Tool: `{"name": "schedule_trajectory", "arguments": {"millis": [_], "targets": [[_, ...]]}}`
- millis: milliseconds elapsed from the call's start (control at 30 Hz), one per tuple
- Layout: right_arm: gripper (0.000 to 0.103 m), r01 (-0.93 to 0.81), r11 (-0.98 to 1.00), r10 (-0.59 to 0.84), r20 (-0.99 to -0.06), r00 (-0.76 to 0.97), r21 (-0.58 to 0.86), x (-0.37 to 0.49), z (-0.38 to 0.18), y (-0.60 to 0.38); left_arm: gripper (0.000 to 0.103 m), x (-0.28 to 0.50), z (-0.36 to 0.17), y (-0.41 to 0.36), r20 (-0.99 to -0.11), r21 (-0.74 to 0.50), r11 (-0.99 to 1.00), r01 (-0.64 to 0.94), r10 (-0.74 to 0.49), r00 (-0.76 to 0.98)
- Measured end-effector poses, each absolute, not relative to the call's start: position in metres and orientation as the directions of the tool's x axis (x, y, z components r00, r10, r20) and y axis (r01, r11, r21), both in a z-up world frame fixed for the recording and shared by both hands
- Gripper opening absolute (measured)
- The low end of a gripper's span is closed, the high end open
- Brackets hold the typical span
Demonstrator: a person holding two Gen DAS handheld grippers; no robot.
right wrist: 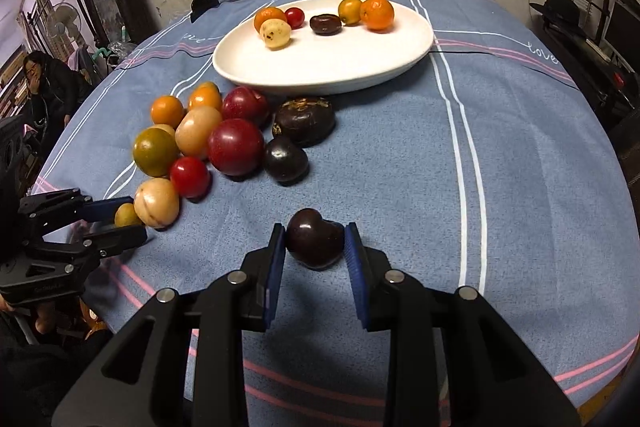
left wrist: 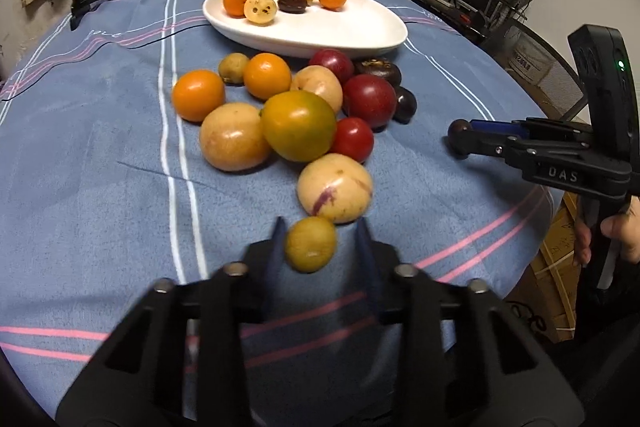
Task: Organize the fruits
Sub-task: 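Grasp a small yellow-green fruit with the left tool while the right tool grasps a dark purple fruit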
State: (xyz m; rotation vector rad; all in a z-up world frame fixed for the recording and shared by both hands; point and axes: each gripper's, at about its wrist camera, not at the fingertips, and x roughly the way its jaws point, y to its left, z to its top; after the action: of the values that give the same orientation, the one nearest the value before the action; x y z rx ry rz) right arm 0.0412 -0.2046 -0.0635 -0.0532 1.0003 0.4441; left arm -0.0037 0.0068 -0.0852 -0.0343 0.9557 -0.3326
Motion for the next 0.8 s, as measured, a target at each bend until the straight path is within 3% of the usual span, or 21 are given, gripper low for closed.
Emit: {"name": "schedule_trajectory", "arguments": {"millis": [167, 300, 400, 467, 800], "targets": [[0.032, -0.383, 0.911, 0.329, -0.824, 0.460, 0.150, 0.044, -0.065, -0.202, 0.025, -0.009, -0.082, 0.011, -0.780, -0.193, 0.946, 0.262, -0.309, 0.544], [0.043, -0.390, 0.909, 0.319, -0.846, 0.428, 0.146, 0.049, -0.073, -0.197, 0.025, -0.012, -0.081, 0.009, -0.777, -0.181, 0.945, 0.273, -0.307, 0.549], [0.042, -0.404, 0.904, 0.324, -0.838, 0.439, 0.137, 0.049, -0.073, -0.193, 0.025, -0.013, -0.081, 0.012, -0.771, -0.197, 0.944, 0.267, -0.317, 0.552], [0.032, -0.417, 0.900, 0.323, -0.837, 0.442, 0.127, 0.047, -0.071, -0.190, 0.025, -0.014, -0.080, 0.014, -0.769, -0.201, 0.944, 0.263, -0.318, 0.555], [0.032, -0.435, 0.894, 0.339, -0.801, 0.494, 0.109, 0.044, -0.045, -0.187, 0.025, -0.010, -0.055, 0.028, -0.730, -0.189, 0.953, 0.237, -0.298, 0.615]]}}
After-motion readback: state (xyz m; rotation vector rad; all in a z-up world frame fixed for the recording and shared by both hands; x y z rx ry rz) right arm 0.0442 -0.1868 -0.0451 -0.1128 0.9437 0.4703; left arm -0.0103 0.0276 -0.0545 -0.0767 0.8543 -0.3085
